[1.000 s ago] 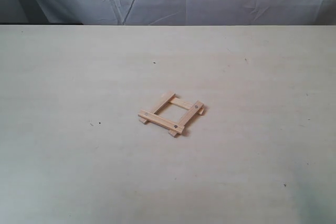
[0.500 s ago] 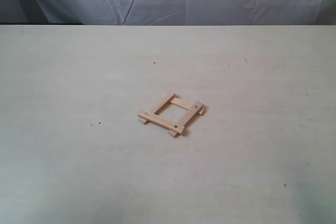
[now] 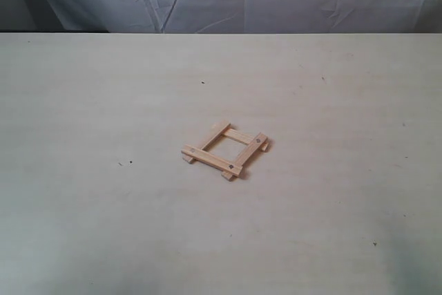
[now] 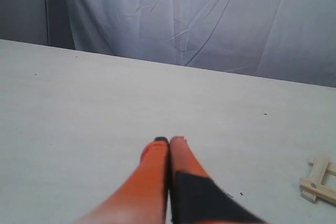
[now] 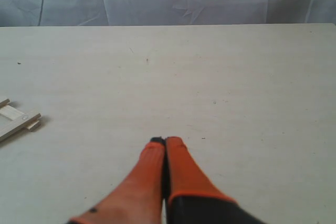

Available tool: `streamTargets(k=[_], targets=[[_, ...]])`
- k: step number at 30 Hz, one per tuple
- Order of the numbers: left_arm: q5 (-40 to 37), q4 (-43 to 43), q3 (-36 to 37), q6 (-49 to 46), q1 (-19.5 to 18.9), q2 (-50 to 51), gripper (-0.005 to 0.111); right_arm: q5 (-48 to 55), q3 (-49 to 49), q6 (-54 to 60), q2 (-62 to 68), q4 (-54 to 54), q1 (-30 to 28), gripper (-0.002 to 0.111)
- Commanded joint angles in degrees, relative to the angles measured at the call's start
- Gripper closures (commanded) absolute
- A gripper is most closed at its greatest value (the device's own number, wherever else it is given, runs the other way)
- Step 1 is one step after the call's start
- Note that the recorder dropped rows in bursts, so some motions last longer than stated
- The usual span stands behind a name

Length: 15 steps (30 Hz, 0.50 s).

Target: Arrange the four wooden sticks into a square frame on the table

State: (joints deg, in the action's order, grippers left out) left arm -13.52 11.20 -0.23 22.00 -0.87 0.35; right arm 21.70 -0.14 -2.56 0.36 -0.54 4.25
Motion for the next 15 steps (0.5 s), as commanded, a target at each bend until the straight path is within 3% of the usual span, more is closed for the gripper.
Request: streamTargets(k=[1,7,12,15], targets=[[-0.5,0.0,0.2,0.0,-0.2,-0.3,0.107,-0.8,0.1,0.2,-0.4,0.0,-0.3,0.109],[-0.4,-0.3,0.2,-0.6,-0.2,-0.3,0.107,-0.8,0.1,0.1,-0.4,0.0,-0.3,0.109],[-0.1,-10.4,0.2,-15.1,-0.2,-0.3,0.107,-0.8,0.1,0.1,-0.4,0.0,-0.3,0.109],[0.0,-12.7,0.2,-18.5,-0.2,-0.3,0.107,-0.8,0.1,0.1,-0.4,0.0,-0.3,0.109]])
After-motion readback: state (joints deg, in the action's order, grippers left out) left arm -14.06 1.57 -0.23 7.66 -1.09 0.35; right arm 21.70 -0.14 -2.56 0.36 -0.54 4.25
